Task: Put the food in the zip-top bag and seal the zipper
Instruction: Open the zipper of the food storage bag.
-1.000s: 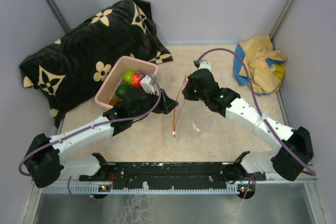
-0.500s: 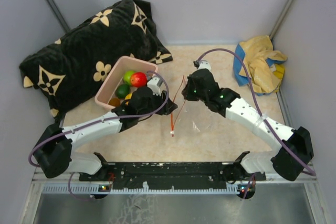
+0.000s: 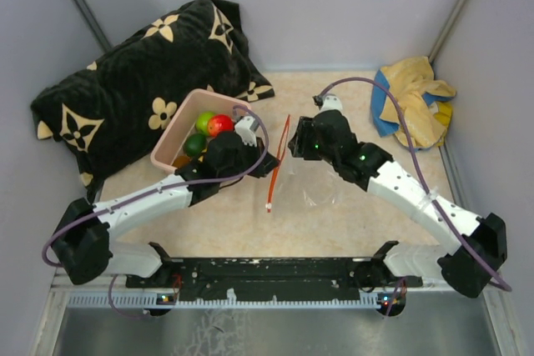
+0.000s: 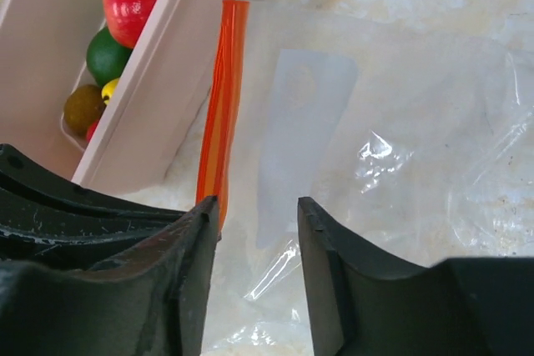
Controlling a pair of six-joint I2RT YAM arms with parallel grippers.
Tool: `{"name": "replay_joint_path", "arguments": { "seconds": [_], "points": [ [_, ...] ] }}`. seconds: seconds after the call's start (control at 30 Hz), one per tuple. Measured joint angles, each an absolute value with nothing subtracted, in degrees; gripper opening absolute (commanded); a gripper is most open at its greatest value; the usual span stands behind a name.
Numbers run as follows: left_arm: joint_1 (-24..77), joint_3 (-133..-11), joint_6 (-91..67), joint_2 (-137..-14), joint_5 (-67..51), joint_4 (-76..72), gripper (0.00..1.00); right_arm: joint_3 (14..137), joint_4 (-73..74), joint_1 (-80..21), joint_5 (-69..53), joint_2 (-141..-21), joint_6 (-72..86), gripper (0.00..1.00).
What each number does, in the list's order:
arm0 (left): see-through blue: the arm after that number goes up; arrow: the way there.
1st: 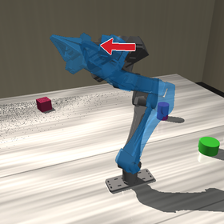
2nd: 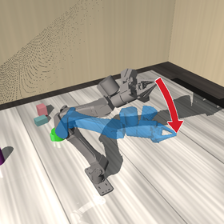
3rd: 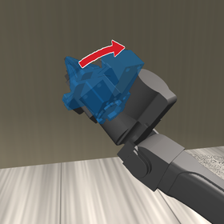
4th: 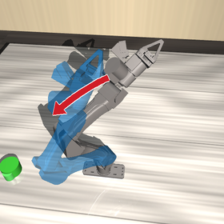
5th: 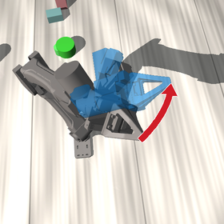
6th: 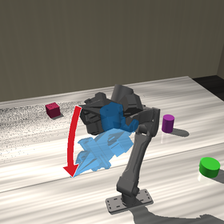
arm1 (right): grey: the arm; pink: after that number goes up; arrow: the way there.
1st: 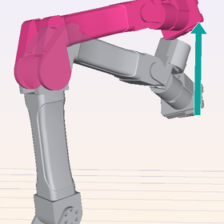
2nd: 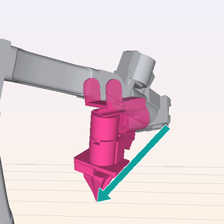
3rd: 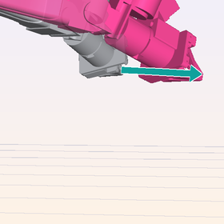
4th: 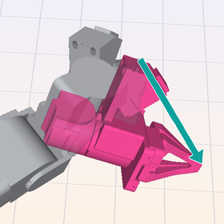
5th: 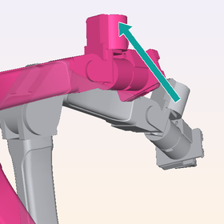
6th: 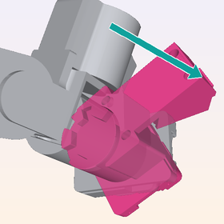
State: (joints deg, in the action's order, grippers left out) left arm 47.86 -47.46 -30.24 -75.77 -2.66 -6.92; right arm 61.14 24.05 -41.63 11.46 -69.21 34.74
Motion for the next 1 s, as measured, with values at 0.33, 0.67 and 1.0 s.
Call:
{"name": "replay_joint_path", "arguments": {
  "seconds": [0.33, 0.67, 1.0],
  "points": [
    [47.88, -50.24, -34.44, -73.25, -0.82, -3.84, 0.00, 59.59, 21.58, -41.17, 10.31, -62.98, 32.62, 0.84],
    [47.88, -50.96, -38.28, -72.99, 0.71, -2.70, 0.00, 54.22, 17.58, -35.42, 4.16, -58.19, 37.76, 0.84],
    [47.92, -50.96, -39.07, -72.99, 1.98, -2.28, 0.00, 60.31, 21.06, -41.65, 11.29, -67.81, 39.29, 0.73]
  ]
}}
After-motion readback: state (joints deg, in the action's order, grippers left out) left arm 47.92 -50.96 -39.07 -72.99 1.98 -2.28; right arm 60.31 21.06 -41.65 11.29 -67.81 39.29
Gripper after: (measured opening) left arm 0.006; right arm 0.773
